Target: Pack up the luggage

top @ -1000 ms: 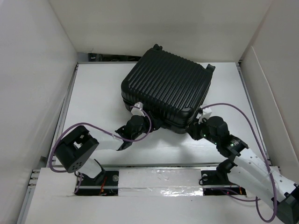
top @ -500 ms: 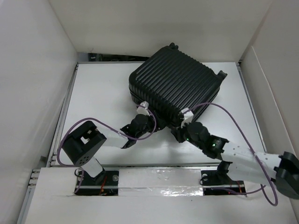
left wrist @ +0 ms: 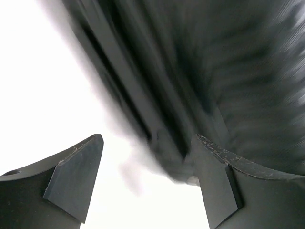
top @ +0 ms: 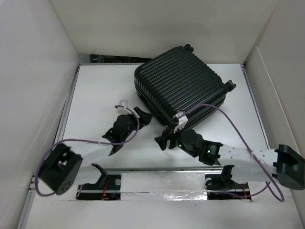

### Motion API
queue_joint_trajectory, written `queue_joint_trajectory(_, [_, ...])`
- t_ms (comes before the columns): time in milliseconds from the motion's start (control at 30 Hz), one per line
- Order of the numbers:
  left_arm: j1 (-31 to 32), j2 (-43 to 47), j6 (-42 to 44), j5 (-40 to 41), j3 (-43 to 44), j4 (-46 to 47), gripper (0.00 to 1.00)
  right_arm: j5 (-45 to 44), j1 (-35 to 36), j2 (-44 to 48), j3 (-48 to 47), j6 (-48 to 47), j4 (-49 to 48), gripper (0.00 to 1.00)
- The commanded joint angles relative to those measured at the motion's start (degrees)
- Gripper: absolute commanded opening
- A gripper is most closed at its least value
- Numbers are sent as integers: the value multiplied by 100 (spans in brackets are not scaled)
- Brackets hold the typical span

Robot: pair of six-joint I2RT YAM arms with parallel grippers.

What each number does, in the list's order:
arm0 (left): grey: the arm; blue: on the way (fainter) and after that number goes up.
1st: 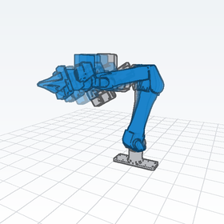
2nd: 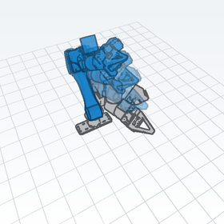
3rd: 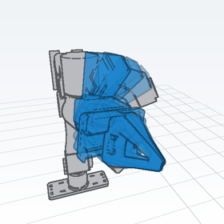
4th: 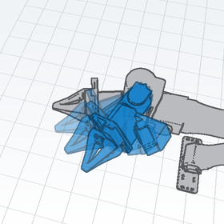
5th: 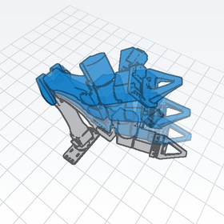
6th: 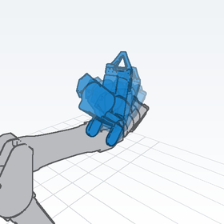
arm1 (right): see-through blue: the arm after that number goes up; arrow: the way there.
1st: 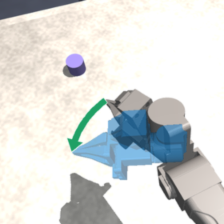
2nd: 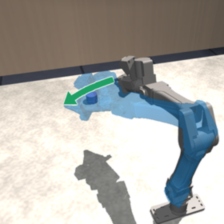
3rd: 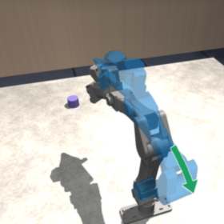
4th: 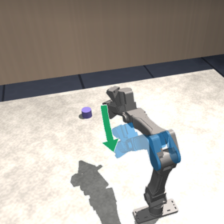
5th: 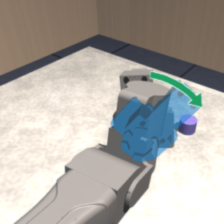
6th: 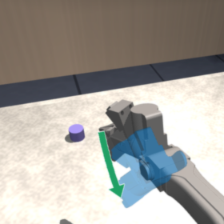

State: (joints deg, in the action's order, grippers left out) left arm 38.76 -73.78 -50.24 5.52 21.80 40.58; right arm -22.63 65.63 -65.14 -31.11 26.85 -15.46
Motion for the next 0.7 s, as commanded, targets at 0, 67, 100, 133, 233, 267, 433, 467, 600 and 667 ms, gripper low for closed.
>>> queue_joint_trajectory(0, [-623,995,242,327,-36,-216,73,461,126,668,-316,136,532,80])
queue_joint_trajectory(67, [-861,1128,295,327,514,-506,73,287,126,1256,-351,92,903,80])
queue_joint_trajectory(100, [-1079,1059,365,344,814,-664,74,129,126,1485,-378,66,1375,79])
queue_joint_trajectory(133, [-1194,954,340,388,1069,-848,74,-203,30,1705,-395,48,1527,64])
queue_joint_trajectory(233, [-1871,311,-283,-286,1871,-491,74,-741,-575,2489,-422,135,2406,2])
queue_joint_trajectory(267, [-1968,-89,-363,-358,2333,-455,74,-830,-795,2828,-413,188,2582,0])
queue_joint_trajectory(433, [-2618,-1778,91,-841,4689,-2049,74,-726,-2532,3639,113,417,3304,0])
queue_joint_trajectory(467, [-2794,-2285,189,-946,5371,-2245,74,-647,-2772,3745,227,400,3252,0])
queue_joint_trajectory(600, [-2936,-3386,743,-1009,6790,-3150,74,-102,-3915,3747,597,269,2797,0])
queue_joint_trajectory(667, [-2989,-4122,1084,-1184,7684,-3731,74,396,-4598,3361,685,163,2515,0])
